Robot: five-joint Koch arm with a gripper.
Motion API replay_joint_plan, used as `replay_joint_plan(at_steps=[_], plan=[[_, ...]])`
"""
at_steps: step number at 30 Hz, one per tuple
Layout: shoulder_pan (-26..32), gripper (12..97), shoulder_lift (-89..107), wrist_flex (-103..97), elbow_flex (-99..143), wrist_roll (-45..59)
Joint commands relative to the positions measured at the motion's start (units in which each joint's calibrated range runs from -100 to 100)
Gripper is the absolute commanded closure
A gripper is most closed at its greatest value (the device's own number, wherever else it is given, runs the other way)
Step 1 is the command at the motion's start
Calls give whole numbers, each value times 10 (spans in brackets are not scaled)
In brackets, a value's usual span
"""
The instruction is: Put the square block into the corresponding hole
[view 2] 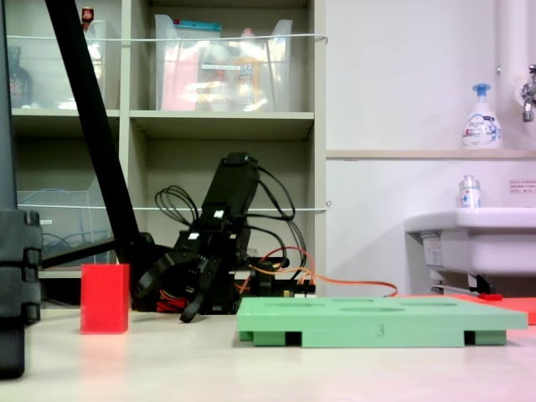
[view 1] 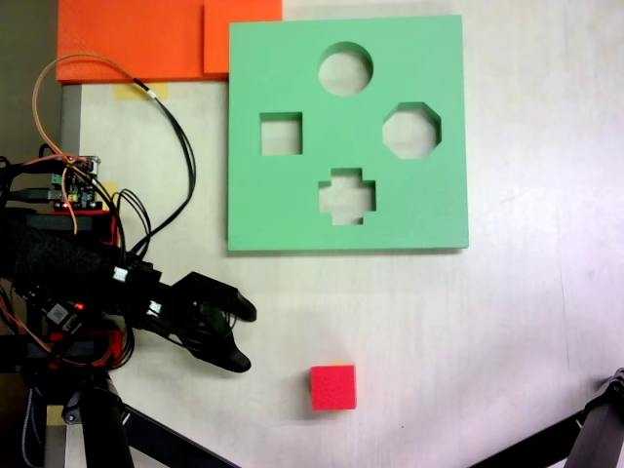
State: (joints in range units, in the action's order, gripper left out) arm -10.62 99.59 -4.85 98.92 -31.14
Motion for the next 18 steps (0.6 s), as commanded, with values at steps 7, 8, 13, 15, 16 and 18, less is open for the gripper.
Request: replay_joint_plan(at_steps=[7,8,13,15,16,18], plan=[[27,624,4,73,11,-12],[29,625,4,86,11,-16],[67,628,4,271,-71,-74],[78,633,4,346,-136,-96],[84,633,4,395,-173,-106],[96,632,4,495,-254,-128]])
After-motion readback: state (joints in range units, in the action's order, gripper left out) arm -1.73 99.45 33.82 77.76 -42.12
